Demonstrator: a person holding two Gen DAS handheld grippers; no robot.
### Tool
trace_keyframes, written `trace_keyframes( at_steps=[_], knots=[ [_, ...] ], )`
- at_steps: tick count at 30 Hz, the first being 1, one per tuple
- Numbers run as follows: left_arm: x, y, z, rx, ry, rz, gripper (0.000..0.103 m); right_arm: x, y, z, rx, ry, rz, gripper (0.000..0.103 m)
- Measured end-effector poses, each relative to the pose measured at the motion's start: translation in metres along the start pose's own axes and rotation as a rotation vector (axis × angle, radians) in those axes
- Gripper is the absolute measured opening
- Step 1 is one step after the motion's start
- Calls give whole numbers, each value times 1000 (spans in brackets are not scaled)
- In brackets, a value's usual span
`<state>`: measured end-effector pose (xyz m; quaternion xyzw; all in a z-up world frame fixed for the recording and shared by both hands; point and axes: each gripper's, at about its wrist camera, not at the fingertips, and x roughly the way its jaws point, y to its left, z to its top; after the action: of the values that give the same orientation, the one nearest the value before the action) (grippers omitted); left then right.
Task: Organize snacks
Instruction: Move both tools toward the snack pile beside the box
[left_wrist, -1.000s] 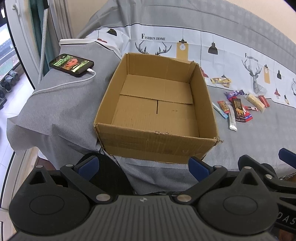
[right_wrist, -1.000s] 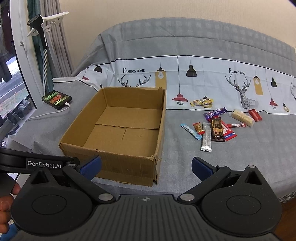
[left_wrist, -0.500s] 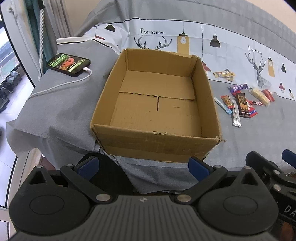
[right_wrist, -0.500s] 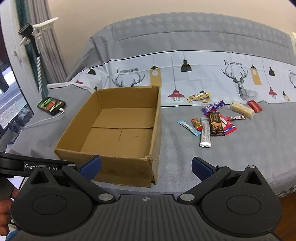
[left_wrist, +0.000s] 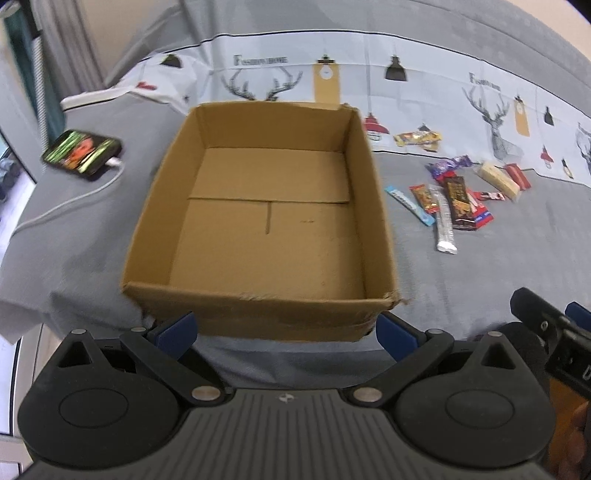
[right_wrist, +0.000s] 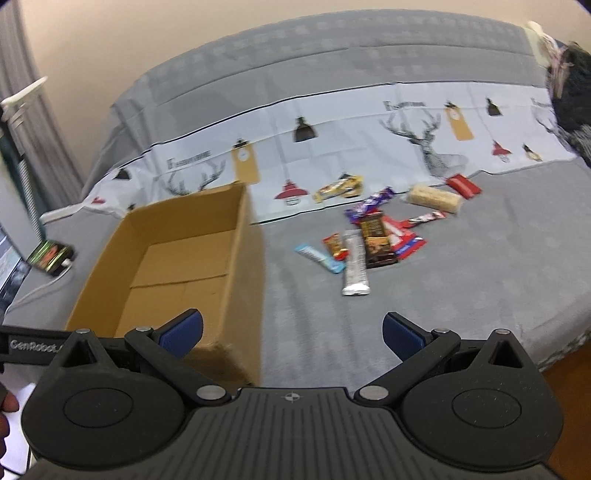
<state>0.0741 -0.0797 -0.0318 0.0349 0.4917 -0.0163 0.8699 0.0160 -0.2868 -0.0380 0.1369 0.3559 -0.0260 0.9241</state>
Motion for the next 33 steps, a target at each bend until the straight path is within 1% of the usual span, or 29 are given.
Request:
trace_keyframes(
  at_steps=[4,11,15,25,28,30,33],
  knots=[
    [7,-17,9,19,8,-29,103,7,-21,5,44,-4,-35,103],
    [20,-44,24,47,24,-47,103,14,-59,13,116,-28,-101,103],
    [24,-63,32,74,30,-76,103,18,-79,16,150,-32,-133,103],
    [45,-101,52,122,26,-75,103,30,-119,25,202,-45,-206,103],
    [58,-108,60,108,44,-91,103,34,-133,28,217,-49,-232,103],
    [67,-114,66,106,51,-87,103,39,-143,29,228,-50,-253,103],
    [88,-128,78,98,88,-71,103,47,-158,30,247,-41,-277,103]
  ],
)
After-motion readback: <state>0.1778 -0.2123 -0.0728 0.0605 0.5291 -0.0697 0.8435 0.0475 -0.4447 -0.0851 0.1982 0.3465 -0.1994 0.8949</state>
